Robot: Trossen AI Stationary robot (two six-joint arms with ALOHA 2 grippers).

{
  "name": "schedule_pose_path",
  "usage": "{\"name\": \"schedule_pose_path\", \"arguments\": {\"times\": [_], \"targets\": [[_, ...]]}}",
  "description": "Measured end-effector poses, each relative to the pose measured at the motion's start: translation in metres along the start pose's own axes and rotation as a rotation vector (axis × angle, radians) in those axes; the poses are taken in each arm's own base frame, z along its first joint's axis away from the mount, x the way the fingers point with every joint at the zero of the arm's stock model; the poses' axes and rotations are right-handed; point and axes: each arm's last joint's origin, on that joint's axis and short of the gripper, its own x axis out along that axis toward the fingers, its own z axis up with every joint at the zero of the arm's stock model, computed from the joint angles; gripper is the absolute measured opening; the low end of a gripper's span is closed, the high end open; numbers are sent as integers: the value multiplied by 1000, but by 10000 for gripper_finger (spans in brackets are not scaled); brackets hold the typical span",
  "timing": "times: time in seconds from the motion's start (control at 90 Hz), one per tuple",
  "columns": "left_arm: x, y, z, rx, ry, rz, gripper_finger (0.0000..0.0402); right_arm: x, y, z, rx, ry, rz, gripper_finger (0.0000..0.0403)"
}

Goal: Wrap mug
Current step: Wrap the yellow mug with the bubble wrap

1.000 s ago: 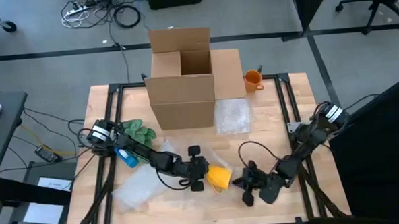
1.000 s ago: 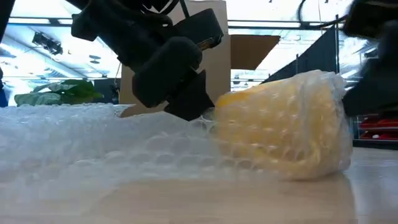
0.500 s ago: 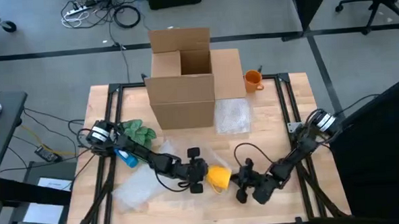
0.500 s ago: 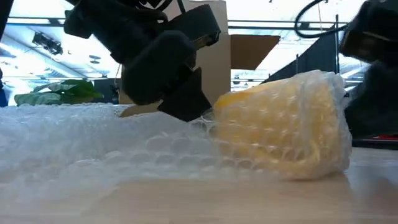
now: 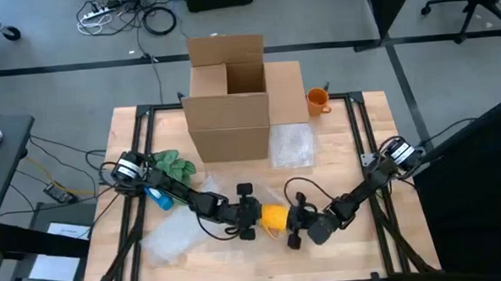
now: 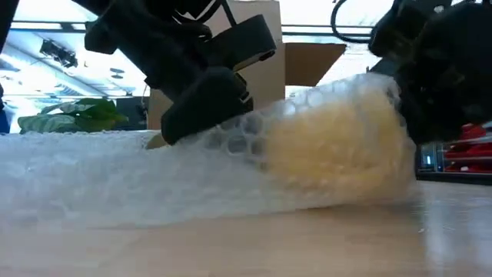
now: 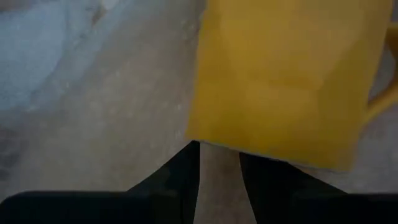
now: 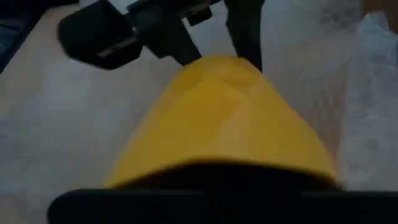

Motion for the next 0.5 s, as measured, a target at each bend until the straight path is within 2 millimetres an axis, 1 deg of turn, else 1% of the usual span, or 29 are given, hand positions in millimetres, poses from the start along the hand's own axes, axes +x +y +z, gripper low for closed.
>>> {"name": "schedule_pose_path", "arguments": {"times": [0.122, 0.311, 0.422, 0.5], "targets": [[0, -1, 0, -1, -2, -1, 99, -20, 10, -1, 11, 30, 44, 0], [0, -1, 1, -2, -5, -2, 99, -48, 15, -8, 42, 101, 59, 0], [0, -1, 4, -17, -36, -5, 99, -53, 17, -12, 63, 113, 65, 0], [0, -1, 6, -26, -56, -6, 99, -50, 17, -14, 68, 112, 58, 0]]}}
